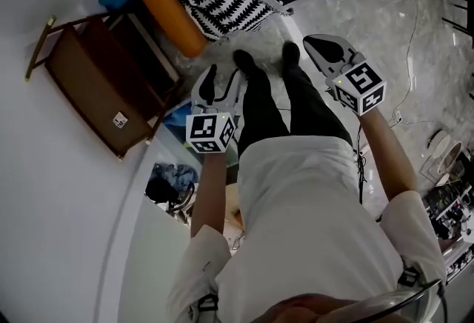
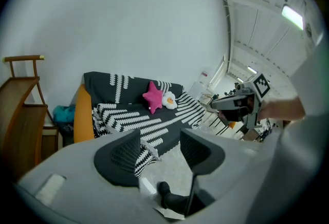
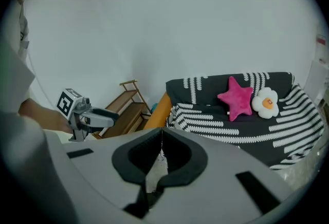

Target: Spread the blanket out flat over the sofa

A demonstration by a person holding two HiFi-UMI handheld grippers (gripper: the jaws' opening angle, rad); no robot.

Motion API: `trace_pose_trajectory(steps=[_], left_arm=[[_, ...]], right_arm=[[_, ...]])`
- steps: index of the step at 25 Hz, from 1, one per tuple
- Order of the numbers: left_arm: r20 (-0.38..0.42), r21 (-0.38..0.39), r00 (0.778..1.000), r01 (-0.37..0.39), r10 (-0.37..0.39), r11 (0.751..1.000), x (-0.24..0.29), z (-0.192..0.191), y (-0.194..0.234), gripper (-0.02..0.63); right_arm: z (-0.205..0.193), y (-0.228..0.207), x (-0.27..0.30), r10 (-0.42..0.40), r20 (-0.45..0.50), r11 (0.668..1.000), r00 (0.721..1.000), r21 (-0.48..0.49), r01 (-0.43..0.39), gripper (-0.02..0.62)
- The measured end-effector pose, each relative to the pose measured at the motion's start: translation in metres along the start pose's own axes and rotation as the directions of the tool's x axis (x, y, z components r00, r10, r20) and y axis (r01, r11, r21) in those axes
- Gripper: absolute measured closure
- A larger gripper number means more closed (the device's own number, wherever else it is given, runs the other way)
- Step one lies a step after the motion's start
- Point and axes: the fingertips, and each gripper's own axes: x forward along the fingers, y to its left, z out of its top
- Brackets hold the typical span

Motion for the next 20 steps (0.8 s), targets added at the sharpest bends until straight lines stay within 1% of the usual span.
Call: trace_pose_trajectory(steps=[3, 7, 13, 20], left_arm=[[-0.012, -0.004, 1.000, -0.006, 0.006, 1.000, 0.020, -0.013, 0.002, 0.374], [-0.026, -0.020, 0.999, -0.020, 0.020, 1.000, 0.058, -0.029, 0.003, 0.373], [-0.042, -0.082, 0.997, -0.063, 0.059, 0.995, 0.113, -0.058, -0.002, 0.374], [-0.085, -0.134, 0.995, -0.072, 0.061, 0.988, 0.180, -0.098, -0.019, 0.374]], right_arm=[[-0.017, -0.015, 0.007, 0.004, -0.021, 1.000, 1.000, 0.005, -0.004, 0.589], [-0.043, -0.045, 0.022, 0.016, -0.054, 1.000, 0.998, 0.012, -0.016, 0.589], [-0.077, -0.089, 0.050, 0.063, -0.104, 0.998, 0.993, -0.003, -0.063, 0.589], [-0.113, -0.134, 0.070, 0.095, -0.145, 0.995, 0.985, -0.011, -0.098, 0.589]])
